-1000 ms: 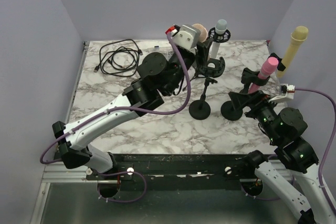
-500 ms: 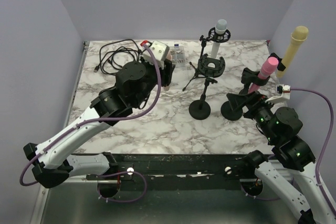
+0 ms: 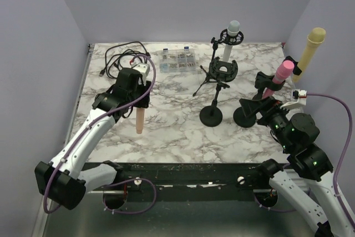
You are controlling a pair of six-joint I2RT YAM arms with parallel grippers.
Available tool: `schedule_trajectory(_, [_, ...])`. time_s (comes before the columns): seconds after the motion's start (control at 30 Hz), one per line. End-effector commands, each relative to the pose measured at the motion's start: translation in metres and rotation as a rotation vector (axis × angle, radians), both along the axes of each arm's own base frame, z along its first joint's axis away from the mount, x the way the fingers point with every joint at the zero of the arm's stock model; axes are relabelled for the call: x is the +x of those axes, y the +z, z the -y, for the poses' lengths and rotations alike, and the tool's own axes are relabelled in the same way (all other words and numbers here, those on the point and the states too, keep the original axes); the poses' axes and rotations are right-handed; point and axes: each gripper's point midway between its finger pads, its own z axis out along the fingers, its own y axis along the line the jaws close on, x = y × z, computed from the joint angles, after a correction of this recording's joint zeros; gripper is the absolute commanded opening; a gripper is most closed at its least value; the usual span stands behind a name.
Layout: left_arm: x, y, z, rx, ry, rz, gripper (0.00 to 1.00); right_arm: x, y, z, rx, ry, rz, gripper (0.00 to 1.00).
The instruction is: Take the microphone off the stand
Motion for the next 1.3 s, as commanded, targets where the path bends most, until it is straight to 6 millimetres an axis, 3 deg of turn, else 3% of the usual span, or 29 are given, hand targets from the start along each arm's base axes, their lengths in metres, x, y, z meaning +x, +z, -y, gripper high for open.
schedule_trajectory(0.0, [0.002, -0.029, 0.007, -0.044, -0.075, -0.165, 0.00, -0.003, 0.008, -0.001, 0.028, 0.007, 0.016, 1.00])
schedule_trajectory(0.47, [0.092, -0.116, 0.013, -0.126, 0.050, -0.556, 0.00, -0.008, 0.009, 0.006, 0.034, -0.015, 0.015, 1.00])
schedule_trajectory(0.7, [0.105, -0.155, 0.003, -0.055, 0.142, -0.653, 0.01, -0.010, 0.007, 0.009, 0.032, -0.029, 0.008, 1.00])
schedule_trajectory(0.93, [0.118, -0.156, -0.005, -0.024, 0.203, -0.631, 0.14, -0.012, 0.004, 0.014, 0.030, -0.049, 0.009, 1.00])
schedule_trajectory(1.13, [0.117, -0.157, -0.007, -0.027, 0.232, -0.631, 0.29, -0.008, 0.018, 0.012, 0.006, -0.037, 0.020, 1.00])
schedule_trajectory(1.27, [0.115, -0.157, -0.006, -0.027, 0.238, -0.629, 0.32, -0.002, 0.019, 0.009, 0.001, -0.037, 0.033, 1.00])
